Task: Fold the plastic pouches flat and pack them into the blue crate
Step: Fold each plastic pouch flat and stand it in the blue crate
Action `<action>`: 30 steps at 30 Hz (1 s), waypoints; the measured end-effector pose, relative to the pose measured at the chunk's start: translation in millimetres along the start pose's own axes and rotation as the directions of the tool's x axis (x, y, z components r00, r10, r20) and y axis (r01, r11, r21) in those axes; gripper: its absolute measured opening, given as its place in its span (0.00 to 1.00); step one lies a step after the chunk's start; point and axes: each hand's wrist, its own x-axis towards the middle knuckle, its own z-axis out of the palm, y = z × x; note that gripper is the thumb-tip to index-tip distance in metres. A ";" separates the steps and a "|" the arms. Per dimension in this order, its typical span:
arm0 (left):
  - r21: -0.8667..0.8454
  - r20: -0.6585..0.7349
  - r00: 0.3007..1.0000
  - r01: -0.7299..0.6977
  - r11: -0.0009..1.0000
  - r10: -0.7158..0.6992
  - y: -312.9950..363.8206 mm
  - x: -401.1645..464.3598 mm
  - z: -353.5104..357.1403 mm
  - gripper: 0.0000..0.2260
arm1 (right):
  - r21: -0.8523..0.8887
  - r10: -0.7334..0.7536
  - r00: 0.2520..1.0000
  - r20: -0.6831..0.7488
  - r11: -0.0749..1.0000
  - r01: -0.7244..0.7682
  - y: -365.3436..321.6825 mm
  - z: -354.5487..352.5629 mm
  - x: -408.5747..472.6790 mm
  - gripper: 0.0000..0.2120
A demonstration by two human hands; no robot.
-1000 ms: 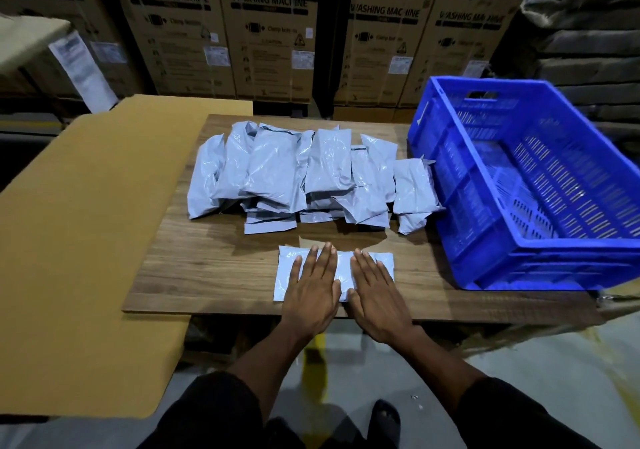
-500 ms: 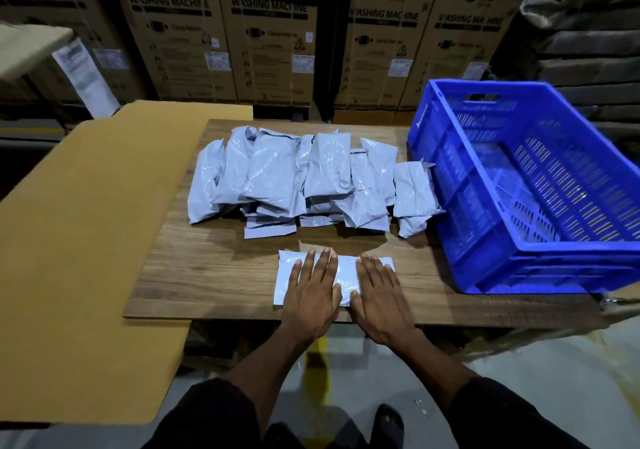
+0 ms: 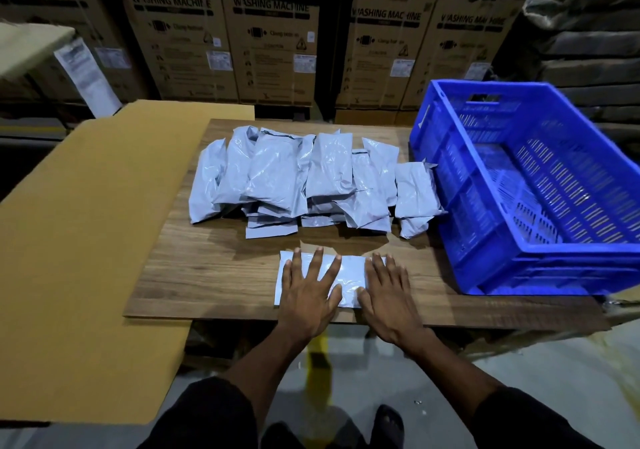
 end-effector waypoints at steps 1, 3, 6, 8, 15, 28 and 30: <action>-0.001 0.000 1.000 -0.002 1.000 0.002 -0.1 -0.1 -0.4 0.25 | -0.014 -0.024 0.999 -0.021 1.000 0.024 -2.3 -2.7 1.7 0.33; -0.016 -0.013 1.000 -0.013 1.000 0.012 -1.4 -0.8 -0.4 0.25 | -0.013 -0.115 0.993 -0.022 0.993 0.115 -8.9 -0.8 5.4 0.30; -0.047 -0.045 0.998 -0.036 0.998 0.033 -3.1 -2.3 -0.6 0.26 | 0.111 -0.134 0.989 -0.057 0.984 0.140 -17.6 8.1 10.0 0.28; -0.080 -0.073 0.997 -0.024 0.997 0.018 -5.7 -4.2 0.1 0.28 | 0.147 -0.106 0.991 -0.079 0.982 0.117 -18.8 9.9 10.8 0.28; -0.105 -0.178 0.983 0.014 0.994 -0.033 -13.5 -8.4 2.7 0.23 | 0.078 -0.083 0.995 -0.058 0.993 0.087 -18.9 10.0 9.4 0.29; 0.007 -0.129 0.990 0.052 0.999 -0.051 -35.2 -9.0 0.8 0.26 | 0.033 -0.084 0.996 0.003 0.996 0.084 -21.5 4.0 9.1 0.30; 0.015 -0.111 0.991 0.081 0.997 -0.079 -34.1 -9.1 -0.6 0.27 | 0.032 -0.079 0.996 0.044 0.996 0.078 -23.2 1.3 10.8 0.31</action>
